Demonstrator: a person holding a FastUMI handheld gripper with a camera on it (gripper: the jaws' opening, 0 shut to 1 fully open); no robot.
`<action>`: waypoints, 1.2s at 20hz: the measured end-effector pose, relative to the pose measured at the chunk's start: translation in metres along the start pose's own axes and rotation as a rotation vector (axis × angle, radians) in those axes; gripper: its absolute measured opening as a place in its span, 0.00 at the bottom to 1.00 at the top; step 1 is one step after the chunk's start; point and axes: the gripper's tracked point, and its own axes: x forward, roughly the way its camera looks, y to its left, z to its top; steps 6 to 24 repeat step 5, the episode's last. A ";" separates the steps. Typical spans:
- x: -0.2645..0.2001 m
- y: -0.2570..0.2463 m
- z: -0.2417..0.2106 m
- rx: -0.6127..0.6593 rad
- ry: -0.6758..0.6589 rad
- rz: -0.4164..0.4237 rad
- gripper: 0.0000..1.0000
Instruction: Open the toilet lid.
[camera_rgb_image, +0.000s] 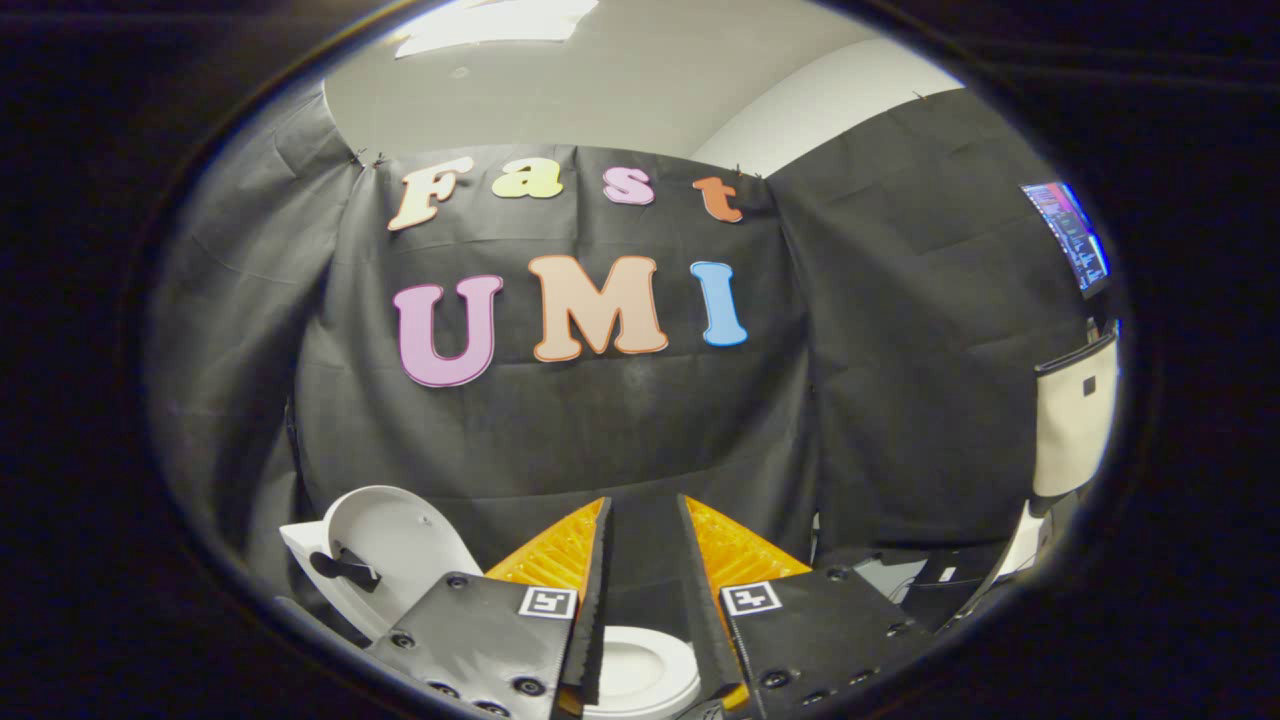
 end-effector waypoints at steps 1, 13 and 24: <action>-0.003 -0.005 0.001 -0.006 -0.004 -0.001 0.39; -0.009 -0.027 0.006 -0.037 -0.008 -0.015 0.39; -0.009 -0.027 0.006 -0.037 -0.008 -0.015 0.39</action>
